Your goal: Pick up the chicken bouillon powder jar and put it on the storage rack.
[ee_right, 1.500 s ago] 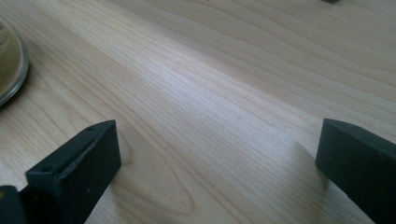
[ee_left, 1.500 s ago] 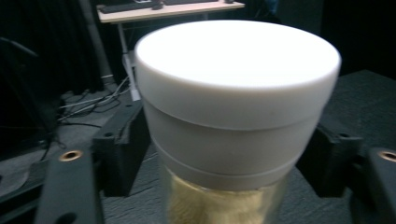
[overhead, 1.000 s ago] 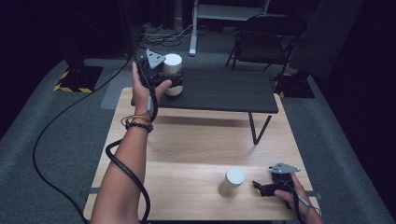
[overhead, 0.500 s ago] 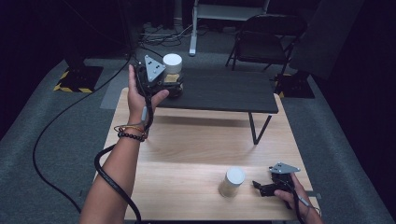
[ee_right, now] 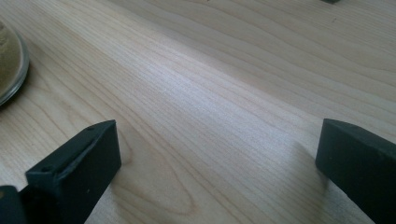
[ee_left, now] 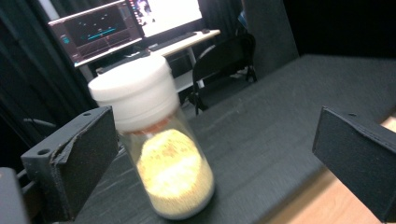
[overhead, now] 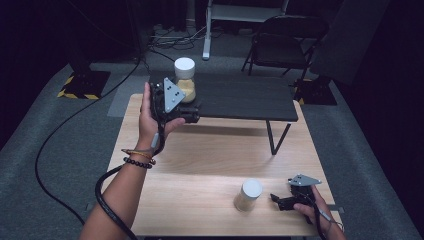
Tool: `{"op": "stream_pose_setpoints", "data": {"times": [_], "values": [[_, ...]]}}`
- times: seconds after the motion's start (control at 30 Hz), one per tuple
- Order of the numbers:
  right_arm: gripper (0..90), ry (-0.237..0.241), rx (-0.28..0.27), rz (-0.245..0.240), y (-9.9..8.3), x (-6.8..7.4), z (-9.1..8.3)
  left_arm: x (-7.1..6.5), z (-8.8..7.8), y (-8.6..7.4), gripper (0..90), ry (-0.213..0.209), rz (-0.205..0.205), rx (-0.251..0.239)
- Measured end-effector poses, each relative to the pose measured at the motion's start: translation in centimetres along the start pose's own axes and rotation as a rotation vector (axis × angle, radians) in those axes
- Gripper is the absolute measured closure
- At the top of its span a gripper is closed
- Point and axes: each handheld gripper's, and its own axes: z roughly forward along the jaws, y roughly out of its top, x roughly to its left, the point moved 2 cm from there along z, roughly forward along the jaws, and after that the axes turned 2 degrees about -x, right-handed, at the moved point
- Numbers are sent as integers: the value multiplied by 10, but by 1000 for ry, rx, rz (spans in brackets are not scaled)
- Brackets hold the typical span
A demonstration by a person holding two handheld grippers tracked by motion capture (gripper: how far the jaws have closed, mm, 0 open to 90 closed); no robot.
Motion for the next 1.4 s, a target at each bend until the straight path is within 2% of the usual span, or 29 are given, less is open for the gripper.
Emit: {"op": "stream_pose_setpoints", "data": {"times": [0.07, 0.13, 0.23, 0.33, 0.53, 0.7, 0.8, 1.07, 1.17, 1.4], "values": [[0, 0, 0, 0, 0, 0, 0, -5, -3, -2, 5, -1, 37, 6], [0, 0, 0, 0, 0, 0, 0, -7, -7, -6, 5, -21, 46, 11], [0, 0, 0, 0, 0, 0, 0, -13, -11, -12, 5, -26, 77, 24], [0, 0, 0, 0, 0, 0, 0, -17, -16, -19, 5, -49, 87, 33], [0, 0, 0, 0, 0, 0, 0, -30, -21, -32, 6, -54, 128, 51], [0, 0, 0, 0, 0, 0, 0, -37, -26, -47, 5, -70, 99, 61], [0, 0, 0, 0, 0, 0, 0, -43, -26, -55, 6, -80, 108, 87], [0, 0, 0, 0, 0, 0, 0, -52, -26, -77, 6, -101, 91, 153], [0, 0, 0, 0, 0, 0, 0, -57, -27, -85, 6, -101, 102, 180], [0, 0, 0, 0, 0, 0, 0, -65, -28, -107, 6, -104, 86, 237]]}}
